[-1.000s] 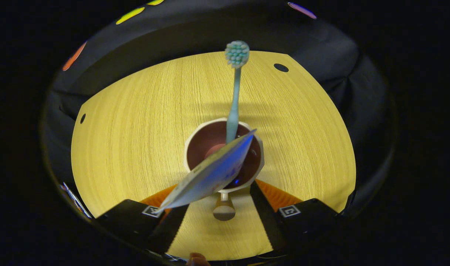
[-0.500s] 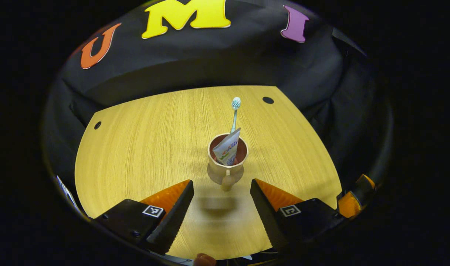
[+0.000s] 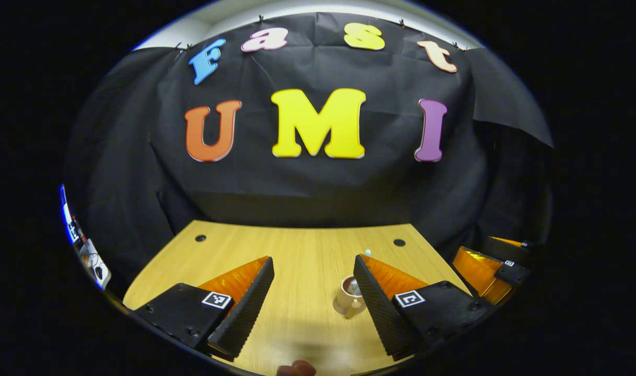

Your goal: Put the toothbrush and toothpaste on the desktop into the cup, then pick up the cup and place it on the coaster on the desktop.

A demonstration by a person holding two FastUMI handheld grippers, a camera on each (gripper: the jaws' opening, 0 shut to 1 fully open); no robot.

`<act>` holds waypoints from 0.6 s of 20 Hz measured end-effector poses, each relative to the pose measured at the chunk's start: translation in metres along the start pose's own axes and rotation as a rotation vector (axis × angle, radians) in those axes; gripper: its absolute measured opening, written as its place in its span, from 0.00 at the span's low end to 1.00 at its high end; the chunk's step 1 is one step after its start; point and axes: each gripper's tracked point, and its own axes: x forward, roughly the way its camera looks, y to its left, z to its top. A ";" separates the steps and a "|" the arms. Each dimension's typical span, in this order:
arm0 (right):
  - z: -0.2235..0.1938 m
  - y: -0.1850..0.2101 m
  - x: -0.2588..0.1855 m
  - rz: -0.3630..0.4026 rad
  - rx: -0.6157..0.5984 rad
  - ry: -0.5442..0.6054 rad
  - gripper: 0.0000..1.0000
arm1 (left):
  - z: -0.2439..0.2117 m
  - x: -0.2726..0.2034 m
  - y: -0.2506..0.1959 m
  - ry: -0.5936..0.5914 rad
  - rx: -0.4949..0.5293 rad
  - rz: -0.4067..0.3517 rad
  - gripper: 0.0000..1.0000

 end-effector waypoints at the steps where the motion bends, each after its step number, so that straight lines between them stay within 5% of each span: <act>1: 0.012 0.008 -0.002 0.008 -0.010 -0.031 0.93 | -0.003 0.000 0.001 -0.042 0.004 0.022 0.97; 6: 0.038 0.032 -0.013 0.029 -0.054 -0.136 0.96 | 0.005 -0.003 0.000 -0.166 0.027 0.038 1.00; 7: 0.039 0.035 -0.013 0.032 -0.058 -0.143 0.93 | 0.008 -0.006 -0.001 -0.178 0.032 0.036 0.90; 8: 0.041 0.036 -0.013 0.029 -0.063 -0.151 0.96 | 0.011 -0.008 0.000 -0.194 0.037 0.038 0.97; 12: 0.044 0.040 -0.012 0.024 -0.060 -0.167 0.95 | 0.011 -0.008 0.001 -0.218 0.039 0.058 0.96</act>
